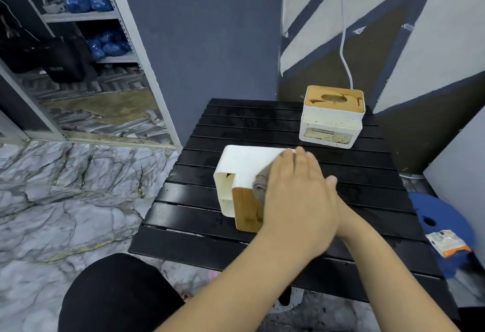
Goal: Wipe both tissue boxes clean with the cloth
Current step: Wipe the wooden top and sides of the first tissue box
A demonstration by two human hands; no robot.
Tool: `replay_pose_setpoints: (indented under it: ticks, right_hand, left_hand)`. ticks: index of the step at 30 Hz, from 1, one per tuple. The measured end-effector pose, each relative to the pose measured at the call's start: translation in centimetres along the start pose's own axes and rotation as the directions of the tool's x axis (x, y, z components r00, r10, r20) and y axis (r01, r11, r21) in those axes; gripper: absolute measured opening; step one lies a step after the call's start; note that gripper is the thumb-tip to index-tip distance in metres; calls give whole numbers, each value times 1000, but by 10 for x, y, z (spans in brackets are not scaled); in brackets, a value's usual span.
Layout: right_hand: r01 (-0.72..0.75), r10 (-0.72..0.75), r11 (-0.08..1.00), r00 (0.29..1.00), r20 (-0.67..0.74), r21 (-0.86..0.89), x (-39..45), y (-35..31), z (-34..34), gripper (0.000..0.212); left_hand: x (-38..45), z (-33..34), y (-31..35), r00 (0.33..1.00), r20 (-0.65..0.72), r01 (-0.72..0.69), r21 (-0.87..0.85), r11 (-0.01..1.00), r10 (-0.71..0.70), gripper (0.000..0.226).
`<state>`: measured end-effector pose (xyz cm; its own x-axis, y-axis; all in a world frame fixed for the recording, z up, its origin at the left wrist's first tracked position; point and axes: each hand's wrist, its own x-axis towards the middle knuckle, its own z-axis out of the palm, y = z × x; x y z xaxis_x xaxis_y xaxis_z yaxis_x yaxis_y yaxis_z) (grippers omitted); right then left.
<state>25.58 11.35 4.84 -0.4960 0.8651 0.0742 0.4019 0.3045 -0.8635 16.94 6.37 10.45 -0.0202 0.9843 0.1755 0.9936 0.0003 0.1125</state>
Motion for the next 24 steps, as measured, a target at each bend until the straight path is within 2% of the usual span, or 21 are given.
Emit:
replay_pose_setpoints:
  ticks: [1,3,5,7,9,14,19,21,24]
  right_hand:
    - [-1,2,999,1000,16,-34,-3,-2,-1,58]
    - [93,-93,995,996,3,-29,-4,-9,-1,46]
    - [152,-152,987,988,-23,48,-2,-10,-1,56]
    - [154,-152,981,988,-24,118,1,-2,1,74]
    - [148,-145,982,989,-33,116,3,6,2,88]
    - [23,-22,991,1000,-14,130,1,13,0,116]
    - [-7,8,990,1000,-6,138,0,14,0,117]
    - [0,1,990,1000,-8,139,-1,14,1,117]
    - [-8,9,991,1000,-6,133,0,13,2,117]
  left_hand:
    - [2,-2,1,1000,-22,-8,-15,1000,8,59]
    - [5,-10,-12,994,1,-108,-63,992,108,49]
    - [4,-18,-32,983,28,-174,-183,968,182,50]
    - [2,-17,-44,966,24,-251,-134,959,256,52]
    - [6,-12,-46,959,74,-261,-132,956,272,53]
    - [33,-14,-59,979,133,-141,-122,983,157,56]
    - [46,-13,-93,992,124,41,-102,994,-28,53]
    - [44,-12,-110,992,93,102,-149,984,-88,49]
    - [36,-11,-122,981,73,193,-353,916,-179,47]
